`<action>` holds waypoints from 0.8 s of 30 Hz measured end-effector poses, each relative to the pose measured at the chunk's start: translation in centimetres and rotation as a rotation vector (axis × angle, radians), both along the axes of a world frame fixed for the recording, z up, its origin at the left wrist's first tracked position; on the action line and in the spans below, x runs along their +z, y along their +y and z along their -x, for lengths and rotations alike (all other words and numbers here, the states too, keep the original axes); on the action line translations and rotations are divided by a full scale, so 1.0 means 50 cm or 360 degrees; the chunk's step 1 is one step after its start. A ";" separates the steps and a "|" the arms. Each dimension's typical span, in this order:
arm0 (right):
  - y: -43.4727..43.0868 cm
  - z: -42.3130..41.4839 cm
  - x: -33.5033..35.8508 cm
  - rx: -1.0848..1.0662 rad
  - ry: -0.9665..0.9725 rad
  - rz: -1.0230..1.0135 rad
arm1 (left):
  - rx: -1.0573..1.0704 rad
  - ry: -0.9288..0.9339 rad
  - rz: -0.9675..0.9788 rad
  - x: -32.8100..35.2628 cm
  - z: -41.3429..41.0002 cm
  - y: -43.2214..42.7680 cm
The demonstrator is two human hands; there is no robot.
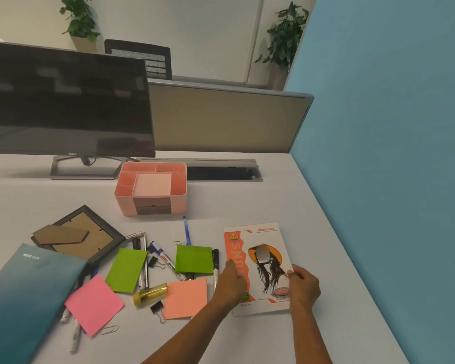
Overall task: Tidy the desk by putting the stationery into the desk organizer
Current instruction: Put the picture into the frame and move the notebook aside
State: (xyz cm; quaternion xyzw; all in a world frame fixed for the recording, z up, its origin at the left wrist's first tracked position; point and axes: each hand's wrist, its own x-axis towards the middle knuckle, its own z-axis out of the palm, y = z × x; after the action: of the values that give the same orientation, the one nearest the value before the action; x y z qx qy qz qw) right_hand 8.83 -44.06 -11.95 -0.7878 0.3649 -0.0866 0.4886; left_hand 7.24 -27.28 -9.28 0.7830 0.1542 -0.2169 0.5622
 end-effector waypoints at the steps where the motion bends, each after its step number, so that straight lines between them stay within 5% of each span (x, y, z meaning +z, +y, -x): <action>1: 0.003 -0.005 -0.003 -0.0006 0.0003 0.0010 | -0.0021 0.0003 -0.0048 -0.001 -0.003 -0.003; 8: 0.012 -0.019 -0.016 0.0009 0.0020 0.0151 | -0.0050 0.0009 -0.0170 -0.007 -0.012 -0.007; 13: 0.037 -0.008 -0.019 0.0185 0.0124 0.0602 | -0.0074 -0.0057 -0.0240 -0.013 -0.004 -0.004; 24: 0.203 0.029 0.005 0.0493 0.0085 0.0945 | -0.0027 -0.0545 -0.0481 0.009 0.043 0.098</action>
State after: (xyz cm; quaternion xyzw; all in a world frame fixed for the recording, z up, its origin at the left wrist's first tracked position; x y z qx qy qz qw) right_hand 7.39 -33.92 -11.68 -0.9439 0.2124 -0.0931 0.2352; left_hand 5.07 -22.40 -8.81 0.8849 0.0808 -0.0601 0.4548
